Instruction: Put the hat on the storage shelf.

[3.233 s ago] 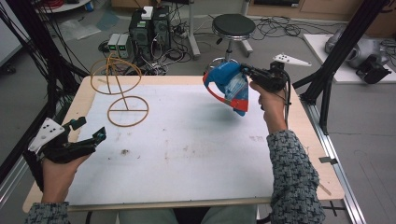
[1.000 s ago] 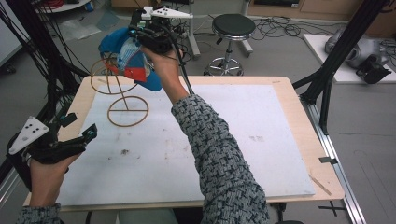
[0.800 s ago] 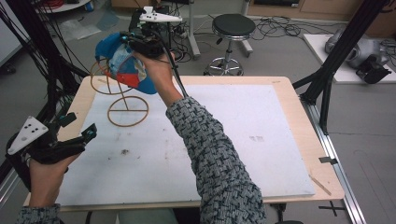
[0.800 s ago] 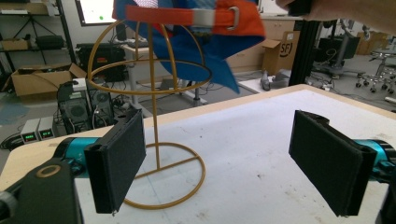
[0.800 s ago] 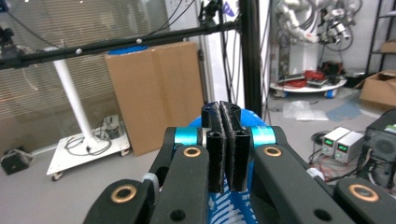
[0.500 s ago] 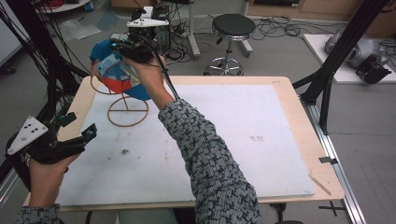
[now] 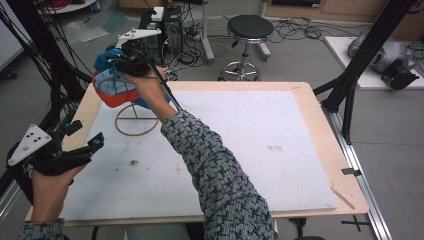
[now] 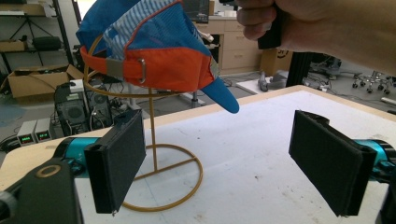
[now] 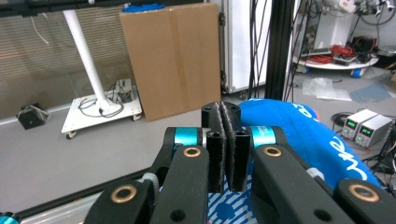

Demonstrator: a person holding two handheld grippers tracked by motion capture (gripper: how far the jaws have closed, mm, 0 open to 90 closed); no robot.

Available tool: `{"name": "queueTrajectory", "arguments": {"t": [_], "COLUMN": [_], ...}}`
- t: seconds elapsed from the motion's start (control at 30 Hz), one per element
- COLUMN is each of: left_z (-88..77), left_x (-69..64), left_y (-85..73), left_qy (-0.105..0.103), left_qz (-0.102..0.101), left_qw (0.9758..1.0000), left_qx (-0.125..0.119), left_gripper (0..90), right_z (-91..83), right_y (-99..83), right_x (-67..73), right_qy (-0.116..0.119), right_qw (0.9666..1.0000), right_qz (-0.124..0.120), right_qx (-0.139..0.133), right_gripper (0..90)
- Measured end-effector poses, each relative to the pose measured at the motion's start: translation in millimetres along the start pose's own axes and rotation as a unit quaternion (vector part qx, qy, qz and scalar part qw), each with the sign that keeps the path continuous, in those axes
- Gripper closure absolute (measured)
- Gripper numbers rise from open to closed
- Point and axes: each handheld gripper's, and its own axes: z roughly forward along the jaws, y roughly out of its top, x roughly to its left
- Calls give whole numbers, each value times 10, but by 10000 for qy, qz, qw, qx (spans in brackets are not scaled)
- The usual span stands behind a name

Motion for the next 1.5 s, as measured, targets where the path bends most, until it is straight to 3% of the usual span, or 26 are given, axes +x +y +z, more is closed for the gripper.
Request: {"name": "queueTrajectory", "arguments": {"t": [0.4,0.8,1.07,1.5], "left_z": [7,18,21,18], "left_x": [-7,-11,-14,-9], "left_y": [-1,-7,-8,-8], "left_qy": [-19,-42,-51,-49], "left_qz": [15,10,7,-5], "left_qw": [10000,10000,10000,10000], "left_qx": [11,21,20,19], "left_gripper": [189,189,189,189], "right_z": [156,283,318,292], "right_y": [-96,-170,-183,-165], "right_x": [130,124,131,152], "right_qy": [94,-124,-205,-245], "right_qw": [9991,9978,9975,9981], "right_qz": [-188,-280,-370,-284], "right_qx": [368,580,573,482], "right_gripper": [888,888,880,751]}}
